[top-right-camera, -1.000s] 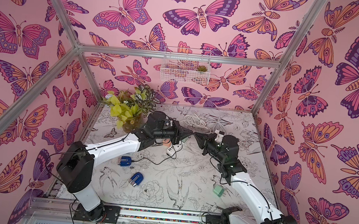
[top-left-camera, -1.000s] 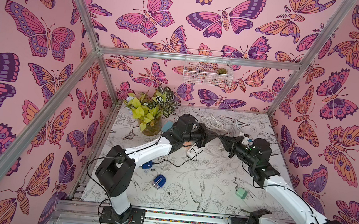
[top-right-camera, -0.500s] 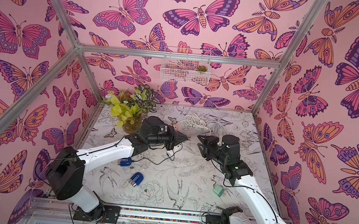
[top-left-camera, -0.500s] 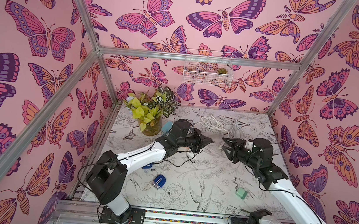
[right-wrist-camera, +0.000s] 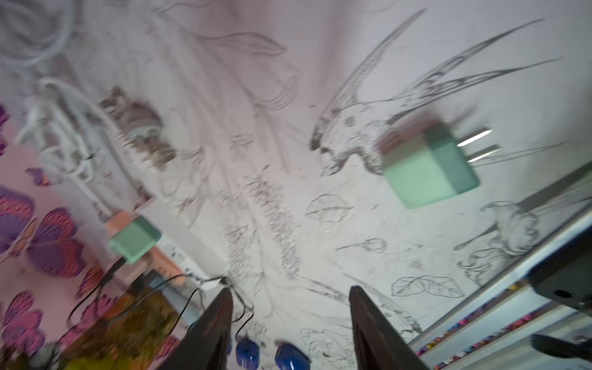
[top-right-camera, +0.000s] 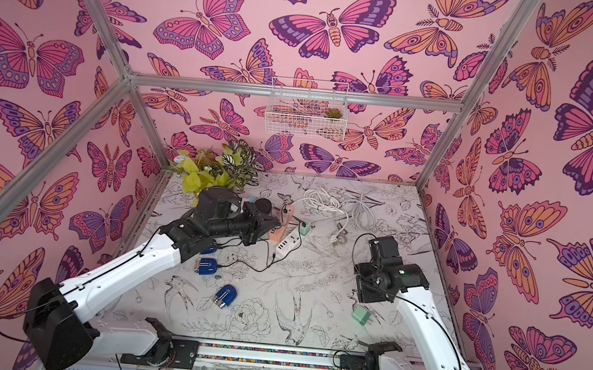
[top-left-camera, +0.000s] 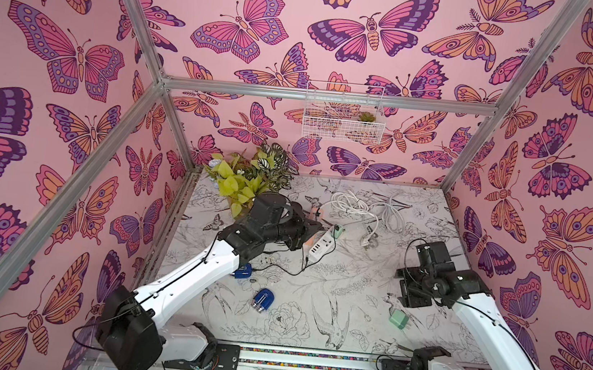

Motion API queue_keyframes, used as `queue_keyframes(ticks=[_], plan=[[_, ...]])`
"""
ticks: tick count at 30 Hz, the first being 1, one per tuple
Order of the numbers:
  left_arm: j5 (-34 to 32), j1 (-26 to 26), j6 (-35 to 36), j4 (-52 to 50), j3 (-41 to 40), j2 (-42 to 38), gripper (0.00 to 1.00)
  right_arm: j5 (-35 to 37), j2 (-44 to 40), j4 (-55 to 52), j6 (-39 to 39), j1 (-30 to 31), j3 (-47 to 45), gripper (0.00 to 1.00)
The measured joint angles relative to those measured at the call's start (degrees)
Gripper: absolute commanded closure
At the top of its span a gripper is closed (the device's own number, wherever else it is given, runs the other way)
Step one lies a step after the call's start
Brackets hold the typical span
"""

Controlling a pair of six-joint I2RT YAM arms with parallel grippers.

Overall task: Charge the electric shaver
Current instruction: Pick up the plug from the center of the board.

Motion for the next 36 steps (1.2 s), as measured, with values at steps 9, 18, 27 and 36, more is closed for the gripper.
queue_keyframes(ticks=[9, 18, 27, 36], plan=[[0.2, 0.3, 1.4, -3.5, -0.1, 0.0, 1.00, -2.4, 0.8, 2.4, 8.6, -1.0, -10.8, 0.28], [1.9, 0.9, 1.7, -3.7, -0.1, 0.0, 1.00, -1.0, -0.1, 6.5, 12.4, -5.3, -15.6, 0.22], [3.3, 0.9, 2.4, -3.7, -0.1, 0.2, 1.00, -0.7, 5.7, 13.5, 12.5, -9.5, -16.0, 0.24], [3.4, 0.9, 2.6, -3.7, -0.1, 0.2, 1.00, 0.0, 12.5, 12.9, 8.5, -10.6, -12.6, 0.25]])
